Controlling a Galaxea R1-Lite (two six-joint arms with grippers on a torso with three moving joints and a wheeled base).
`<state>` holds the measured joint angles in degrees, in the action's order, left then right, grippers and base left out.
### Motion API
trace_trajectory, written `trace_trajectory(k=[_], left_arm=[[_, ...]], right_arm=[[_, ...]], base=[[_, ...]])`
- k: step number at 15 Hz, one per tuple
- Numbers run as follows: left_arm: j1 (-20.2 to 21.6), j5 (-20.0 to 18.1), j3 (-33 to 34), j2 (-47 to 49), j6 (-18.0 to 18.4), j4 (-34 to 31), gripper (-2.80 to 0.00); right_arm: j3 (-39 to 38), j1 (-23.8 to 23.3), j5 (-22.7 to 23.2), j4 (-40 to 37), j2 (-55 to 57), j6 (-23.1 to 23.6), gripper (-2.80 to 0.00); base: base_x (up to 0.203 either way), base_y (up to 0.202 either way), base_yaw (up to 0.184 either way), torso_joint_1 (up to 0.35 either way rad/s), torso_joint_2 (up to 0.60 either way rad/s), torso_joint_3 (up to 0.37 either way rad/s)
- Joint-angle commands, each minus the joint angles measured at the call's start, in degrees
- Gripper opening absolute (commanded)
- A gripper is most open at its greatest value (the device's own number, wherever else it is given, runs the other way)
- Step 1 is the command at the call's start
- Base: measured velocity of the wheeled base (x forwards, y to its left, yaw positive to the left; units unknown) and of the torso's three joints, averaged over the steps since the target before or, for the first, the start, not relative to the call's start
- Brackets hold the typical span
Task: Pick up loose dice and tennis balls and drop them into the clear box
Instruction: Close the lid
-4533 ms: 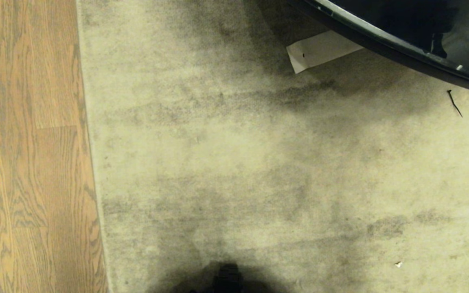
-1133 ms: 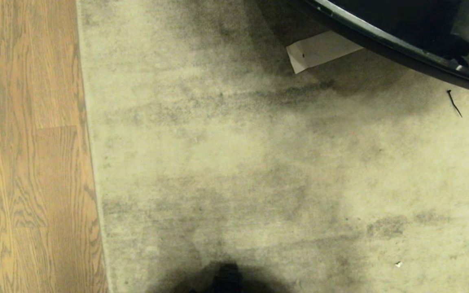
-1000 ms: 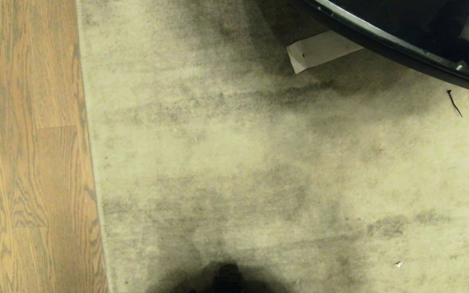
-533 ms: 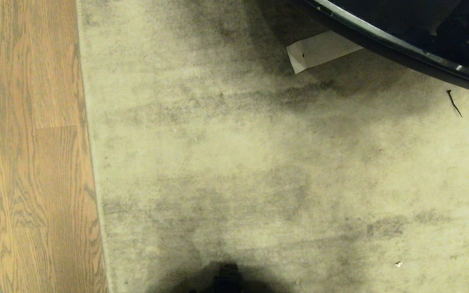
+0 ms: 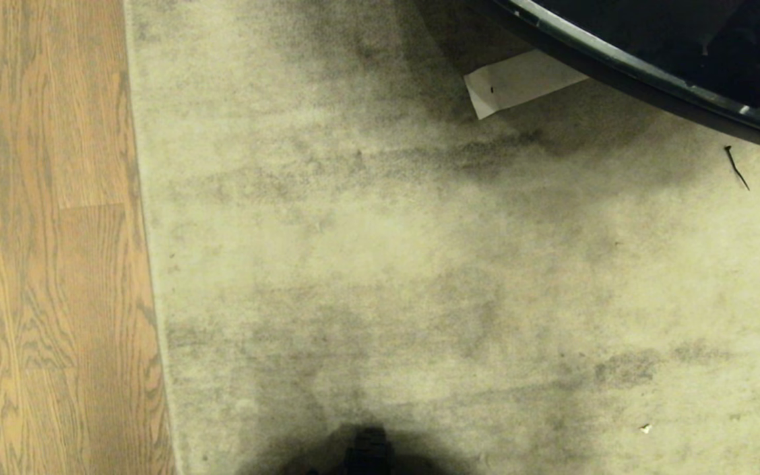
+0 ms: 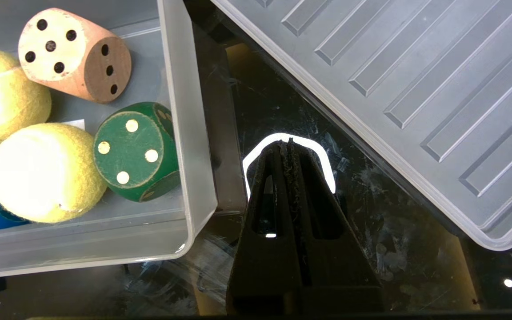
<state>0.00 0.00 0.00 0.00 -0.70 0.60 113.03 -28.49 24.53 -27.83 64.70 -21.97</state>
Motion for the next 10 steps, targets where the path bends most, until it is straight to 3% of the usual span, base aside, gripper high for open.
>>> trace_trajectory(k=[1,10], left_arm=[[0.00,0.00,0.18,0.00,-0.01,-0.02,-2.80],[0.00,0.00,0.18,0.00,-0.10,0.00,-2.80]], right_arm=[[0.00,0.01,0.17,-0.21,0.17,-0.18,-2.80],[0.00,0.01,0.17,-0.12,0.26,-0.27,-2.80]], base=[[0.000,0.000,0.000,0.000,0.00,0.000],[0.000,0.000,0.000,0.000,0.00,0.000]])
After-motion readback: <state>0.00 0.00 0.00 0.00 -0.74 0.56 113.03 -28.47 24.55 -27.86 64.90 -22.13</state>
